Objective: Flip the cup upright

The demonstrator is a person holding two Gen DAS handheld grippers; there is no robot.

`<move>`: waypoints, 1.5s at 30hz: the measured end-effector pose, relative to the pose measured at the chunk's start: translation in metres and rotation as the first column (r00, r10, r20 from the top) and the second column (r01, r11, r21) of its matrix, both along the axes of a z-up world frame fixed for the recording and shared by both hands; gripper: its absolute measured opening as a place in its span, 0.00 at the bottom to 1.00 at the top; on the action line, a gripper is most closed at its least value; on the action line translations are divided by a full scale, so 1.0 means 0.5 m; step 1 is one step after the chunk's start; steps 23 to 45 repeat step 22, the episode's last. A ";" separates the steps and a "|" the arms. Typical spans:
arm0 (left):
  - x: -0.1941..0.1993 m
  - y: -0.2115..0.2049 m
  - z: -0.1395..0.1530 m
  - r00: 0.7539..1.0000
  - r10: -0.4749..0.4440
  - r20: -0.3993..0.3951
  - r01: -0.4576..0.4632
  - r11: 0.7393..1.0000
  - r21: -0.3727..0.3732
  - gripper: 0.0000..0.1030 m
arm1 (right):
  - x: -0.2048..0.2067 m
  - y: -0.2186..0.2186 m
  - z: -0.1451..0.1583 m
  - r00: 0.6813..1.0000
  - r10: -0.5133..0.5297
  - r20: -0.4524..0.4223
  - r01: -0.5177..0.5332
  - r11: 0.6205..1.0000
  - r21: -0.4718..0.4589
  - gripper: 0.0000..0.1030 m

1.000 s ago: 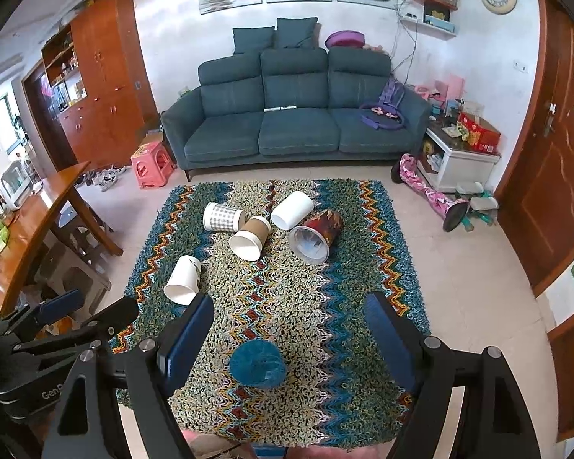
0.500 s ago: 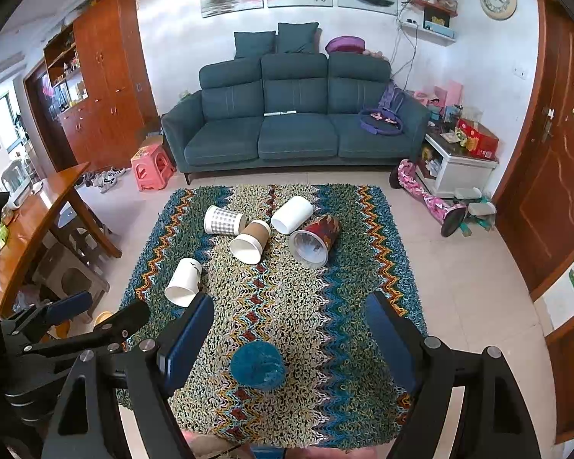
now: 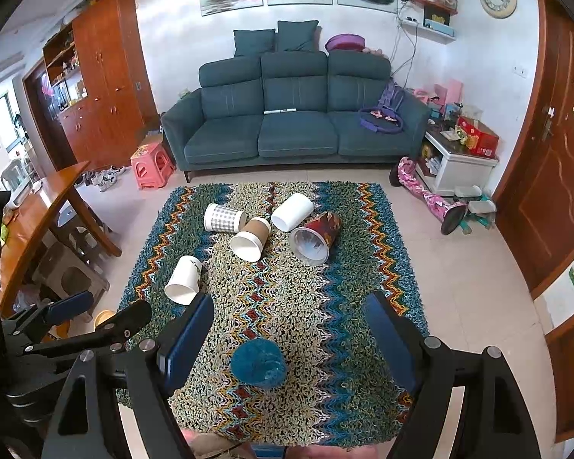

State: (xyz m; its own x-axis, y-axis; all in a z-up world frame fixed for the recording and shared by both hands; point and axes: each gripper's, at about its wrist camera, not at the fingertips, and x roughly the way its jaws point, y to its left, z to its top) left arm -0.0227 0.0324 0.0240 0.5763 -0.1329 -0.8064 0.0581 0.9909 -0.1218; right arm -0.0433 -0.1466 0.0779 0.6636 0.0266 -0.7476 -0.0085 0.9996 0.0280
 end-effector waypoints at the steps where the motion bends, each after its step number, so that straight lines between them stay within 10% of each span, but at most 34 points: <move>1: 0.001 0.000 0.001 1.000 0.001 0.000 -0.001 1.000 0.000 0.82 | 0.000 0.000 0.000 1.000 0.001 0.000 -0.001 1.000 0.000 0.80; 45: -0.008 -0.002 -0.008 1.000 -0.005 -0.003 0.005 1.000 0.009 0.82 | 0.002 0.000 -0.003 1.000 0.003 -0.005 -0.003 1.000 -0.001 0.80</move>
